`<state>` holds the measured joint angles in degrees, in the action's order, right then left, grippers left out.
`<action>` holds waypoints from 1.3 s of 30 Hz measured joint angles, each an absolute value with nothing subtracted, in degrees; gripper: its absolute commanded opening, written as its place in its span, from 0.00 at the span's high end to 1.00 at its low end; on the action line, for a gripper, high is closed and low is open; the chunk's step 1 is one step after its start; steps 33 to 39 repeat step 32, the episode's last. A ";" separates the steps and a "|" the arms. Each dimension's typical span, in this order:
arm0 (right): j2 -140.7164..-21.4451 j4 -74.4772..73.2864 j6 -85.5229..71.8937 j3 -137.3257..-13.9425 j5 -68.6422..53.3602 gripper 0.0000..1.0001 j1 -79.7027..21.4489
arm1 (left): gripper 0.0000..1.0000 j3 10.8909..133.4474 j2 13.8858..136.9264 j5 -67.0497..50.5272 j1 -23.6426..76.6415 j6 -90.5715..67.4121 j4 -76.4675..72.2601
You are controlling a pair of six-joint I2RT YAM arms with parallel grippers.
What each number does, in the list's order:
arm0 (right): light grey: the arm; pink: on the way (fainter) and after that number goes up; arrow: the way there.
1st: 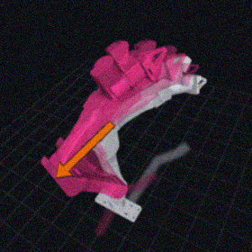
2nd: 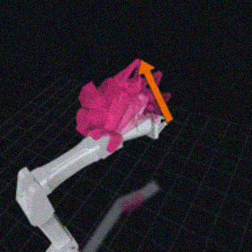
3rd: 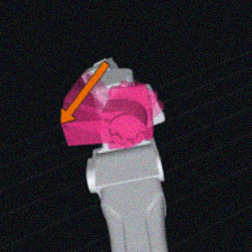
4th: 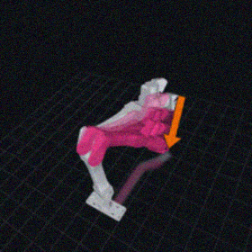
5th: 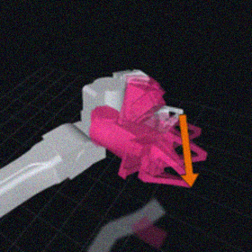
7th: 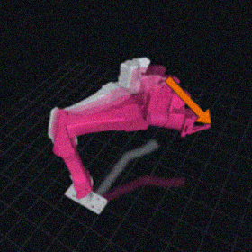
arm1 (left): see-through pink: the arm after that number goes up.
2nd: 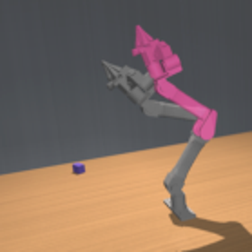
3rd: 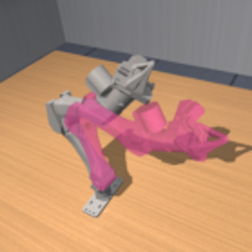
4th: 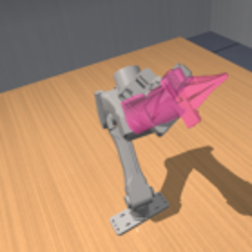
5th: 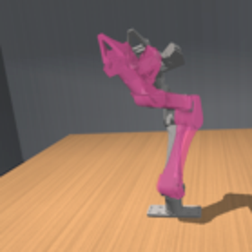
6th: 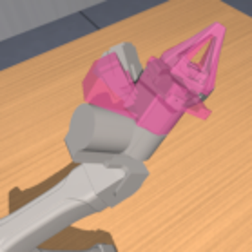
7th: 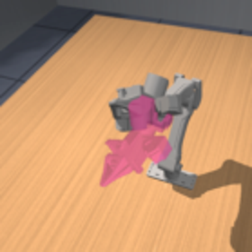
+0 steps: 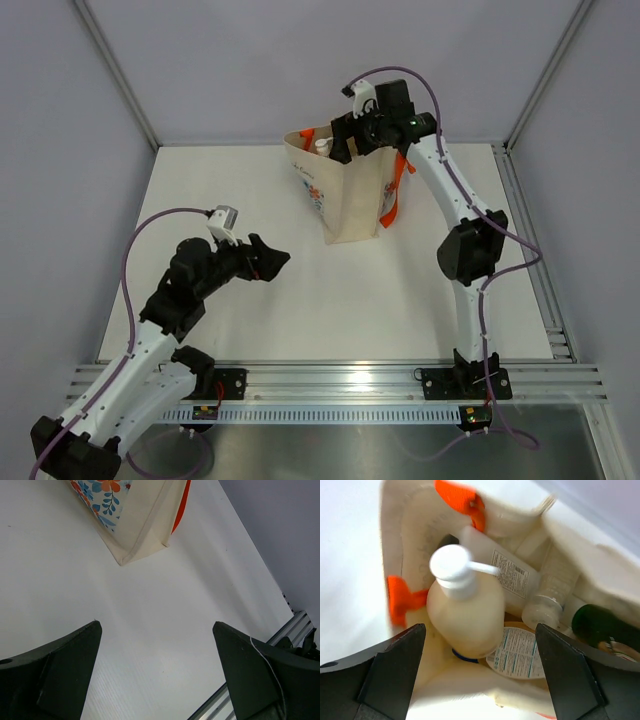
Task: Place the personal care products into the canvas bag
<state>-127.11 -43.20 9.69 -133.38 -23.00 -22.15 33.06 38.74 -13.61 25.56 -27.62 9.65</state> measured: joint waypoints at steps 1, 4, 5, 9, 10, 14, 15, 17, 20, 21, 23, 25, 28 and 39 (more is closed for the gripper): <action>-125.45 -43.20 9.65 -133.14 -22.90 0.00 -21.85 | 0.01 33.54 39.13 -13.50 25.56 -27.40 10.11; -119.04 -42.85 9.08 -131.13 -23.46 0.01 -20.29 | 0.01 35.44 39.99 -13.21 25.56 -26.94 11.20; -116.55 -42.13 8.75 -129.71 -23.73 0.00 -19.40 | 0.01 36.12 40.12 -13.06 25.56 -26.83 11.29; -105.38 -38.30 6.04 -120.18 -24.29 0.00 -13.80 | 0.01 39.31 40.16 -12.12 25.56 -25.93 13.47; -102.76 -37.95 5.28 -117.49 -24.21 0.01 -12.08 | 0.01 40.01 40.16 -11.77 25.56 -25.65 14.17; -91.83 -35.33 3.14 -103.46 -21.47 0.01 -4.75 | 0.01 42.72 39.55 -9.23 25.56 -23.86 18.17; -88.38 -34.15 3.09 -98.50 -19.94 0.01 -3.42 | 0.01 42.98 39.44 -8.84 25.56 -23.66 18.76; -80.75 -33.50 3.03 -88.25 -15.53 0.00 -2.46 | 0.01 43.79 38.89 -7.75 25.54 -23.05 20.64; -68.71 -32.73 3.16 -75.68 -9.89 0.00 -2.90 | 0.01 44.05 37.52 -6.76 25.56 -22.52 22.24; -64.73 -32.34 3.18 -72.49 -8.19 0.01 -2.96 | 0.01 44.05 37.04 -6.61 25.56 -22.52 22.79; -56.40 -32.14 3.16 -67.13 -4.25 0.01 -3.05 | 0.01 43.86 36.23 -6.52 25.54 -22.68 23.31; -49.82 -32.53 3.14 -63.88 -1.23 0.00 -3.05 | 0.01 42.96 35.09 -6.44 25.54 -23.29 23.07; -42.15 -32.60 3.27 -60.64 2.37 0.00 -3.05 | 0.01 40.82 33.23 -6.46 25.54 -24.69 23.03; -38.13 -33.06 3.68 -57.54 5.32 0.00 -3.05 | 0.01 39.09 31.81 -6.50 25.54 -26.37 23.03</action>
